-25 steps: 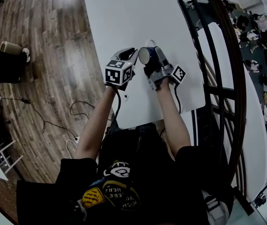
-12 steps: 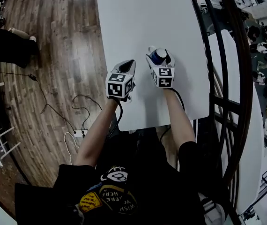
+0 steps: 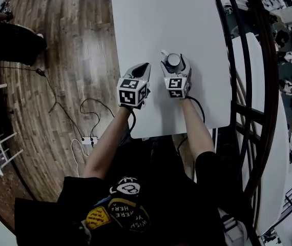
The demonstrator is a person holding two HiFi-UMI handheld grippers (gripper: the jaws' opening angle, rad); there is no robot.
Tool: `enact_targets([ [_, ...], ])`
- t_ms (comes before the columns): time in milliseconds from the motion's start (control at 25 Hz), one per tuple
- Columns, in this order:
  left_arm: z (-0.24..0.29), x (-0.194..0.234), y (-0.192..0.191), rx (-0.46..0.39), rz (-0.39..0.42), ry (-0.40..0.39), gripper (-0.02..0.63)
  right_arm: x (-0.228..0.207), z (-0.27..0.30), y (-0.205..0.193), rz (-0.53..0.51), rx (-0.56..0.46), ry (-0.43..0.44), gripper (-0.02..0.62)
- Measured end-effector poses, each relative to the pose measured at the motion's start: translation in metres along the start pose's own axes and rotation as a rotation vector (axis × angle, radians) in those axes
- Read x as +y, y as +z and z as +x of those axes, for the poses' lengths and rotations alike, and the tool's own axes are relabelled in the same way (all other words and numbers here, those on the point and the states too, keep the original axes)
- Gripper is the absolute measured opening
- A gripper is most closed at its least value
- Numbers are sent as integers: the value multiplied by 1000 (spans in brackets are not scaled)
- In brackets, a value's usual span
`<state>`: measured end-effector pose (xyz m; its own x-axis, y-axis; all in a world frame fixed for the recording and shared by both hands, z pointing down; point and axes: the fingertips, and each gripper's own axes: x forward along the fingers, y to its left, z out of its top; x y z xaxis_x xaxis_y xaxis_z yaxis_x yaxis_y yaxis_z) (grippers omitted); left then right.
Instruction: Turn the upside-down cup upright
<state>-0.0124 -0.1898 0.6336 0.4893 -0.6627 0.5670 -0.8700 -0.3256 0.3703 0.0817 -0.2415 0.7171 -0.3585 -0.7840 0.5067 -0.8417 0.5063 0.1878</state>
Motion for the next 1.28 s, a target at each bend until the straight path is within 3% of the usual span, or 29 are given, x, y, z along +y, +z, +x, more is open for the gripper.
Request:
enact_targets([
  [200,-10,-6,-4,-3,12,-2,5,-1,-28,-2,48,-9,10,399],
  [360,-21,-28,-6,-13,34,-16,5,-15,-71,5,143,-50,-8,397],
  [600,-43,-62,-17,-33,55,-51,5,0,-143,22,346,-59,26,279],
  [800,-64,-100,-21,-55,160,-76,5,19,-191,25,493,-23,57,195],
  [920,-88,-117,-28,-54,180,-112,5,35,-218,32,566,-34,51,137],
  [1280,-153,-114,-28,-106,211,-172,5,82,-263,67,612,-93,28,78],
])
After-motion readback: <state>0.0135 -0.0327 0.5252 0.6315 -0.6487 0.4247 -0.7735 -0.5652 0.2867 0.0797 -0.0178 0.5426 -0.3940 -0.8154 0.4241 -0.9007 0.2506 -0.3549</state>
